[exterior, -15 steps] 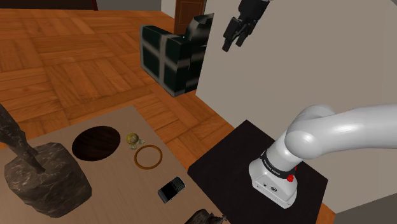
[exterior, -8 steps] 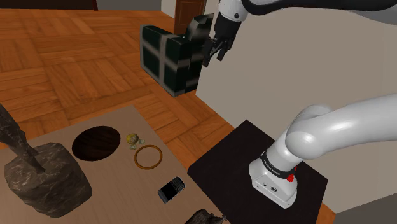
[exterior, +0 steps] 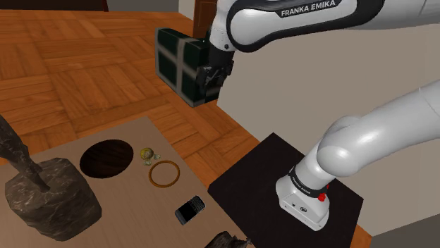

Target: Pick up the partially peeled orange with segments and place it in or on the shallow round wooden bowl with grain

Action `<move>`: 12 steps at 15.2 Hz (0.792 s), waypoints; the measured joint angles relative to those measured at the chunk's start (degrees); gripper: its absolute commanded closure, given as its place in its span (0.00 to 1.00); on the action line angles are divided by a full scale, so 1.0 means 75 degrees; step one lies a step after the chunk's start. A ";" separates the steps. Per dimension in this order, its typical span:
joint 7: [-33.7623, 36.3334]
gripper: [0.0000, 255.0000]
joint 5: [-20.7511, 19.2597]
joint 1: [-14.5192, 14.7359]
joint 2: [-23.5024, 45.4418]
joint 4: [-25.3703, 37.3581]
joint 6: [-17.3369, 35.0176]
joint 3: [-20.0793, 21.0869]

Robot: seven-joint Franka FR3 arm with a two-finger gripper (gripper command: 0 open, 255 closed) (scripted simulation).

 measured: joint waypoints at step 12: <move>0.1701 0.00 -0.0948 0.0204 0.3264 0.0986 0.1706 0.0907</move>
